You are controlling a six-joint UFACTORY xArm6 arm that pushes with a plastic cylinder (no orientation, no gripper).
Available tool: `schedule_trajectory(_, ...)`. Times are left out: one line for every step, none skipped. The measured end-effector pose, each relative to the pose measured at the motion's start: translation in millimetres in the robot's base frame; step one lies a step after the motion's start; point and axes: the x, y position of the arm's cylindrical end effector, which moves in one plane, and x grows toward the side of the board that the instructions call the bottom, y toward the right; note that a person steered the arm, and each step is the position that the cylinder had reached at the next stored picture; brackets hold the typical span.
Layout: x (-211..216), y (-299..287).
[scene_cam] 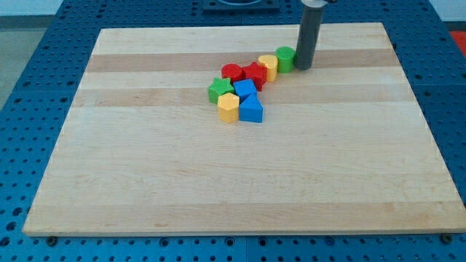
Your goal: Move the green circle to the top center of the board
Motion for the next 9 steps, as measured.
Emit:
schedule_trajectory(-4, -17)
schedule_trajectory(5, -24)
schedule_trajectory(5, -42)
schedule_trajectory(4, -67)
schedule_trajectory(-9, -80)
schedule_trajectory(-31, -81)
schedule_trajectory(-47, -81)
schedule_trajectory(-34, -87)
schedule_trajectory(-23, -123)
